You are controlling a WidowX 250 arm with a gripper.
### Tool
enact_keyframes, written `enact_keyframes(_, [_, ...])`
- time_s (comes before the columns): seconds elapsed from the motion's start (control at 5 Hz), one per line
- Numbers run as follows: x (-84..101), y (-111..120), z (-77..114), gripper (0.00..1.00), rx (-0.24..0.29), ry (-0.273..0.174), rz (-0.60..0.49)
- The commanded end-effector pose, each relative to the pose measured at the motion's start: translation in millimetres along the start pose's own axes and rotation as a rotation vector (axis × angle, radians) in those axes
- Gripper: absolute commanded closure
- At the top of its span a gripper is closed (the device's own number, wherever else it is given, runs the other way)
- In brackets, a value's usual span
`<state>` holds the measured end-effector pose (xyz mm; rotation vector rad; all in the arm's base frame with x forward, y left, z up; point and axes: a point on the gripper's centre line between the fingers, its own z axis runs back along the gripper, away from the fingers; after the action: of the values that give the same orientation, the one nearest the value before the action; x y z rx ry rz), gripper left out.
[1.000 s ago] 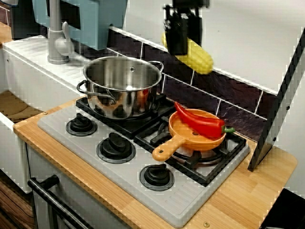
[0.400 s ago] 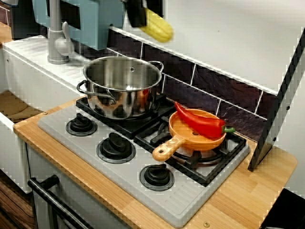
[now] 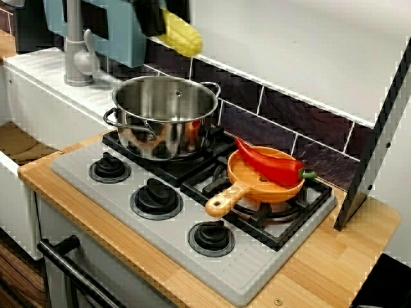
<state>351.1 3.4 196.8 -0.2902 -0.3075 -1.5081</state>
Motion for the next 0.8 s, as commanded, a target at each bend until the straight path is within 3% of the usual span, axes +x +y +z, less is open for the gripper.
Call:
enact_keyframes(0.0, [7.9,-14.2,16.3,1.0,0.083,0.028,-0.007])
enact_keyframes(0.2, [2.5,-7.1,9.0,0.0,0.092,0.009,0.032])
enact_keyframes(0.6, [-5.7,5.0,-14.2,0.0,0.066,-0.016,0.081])
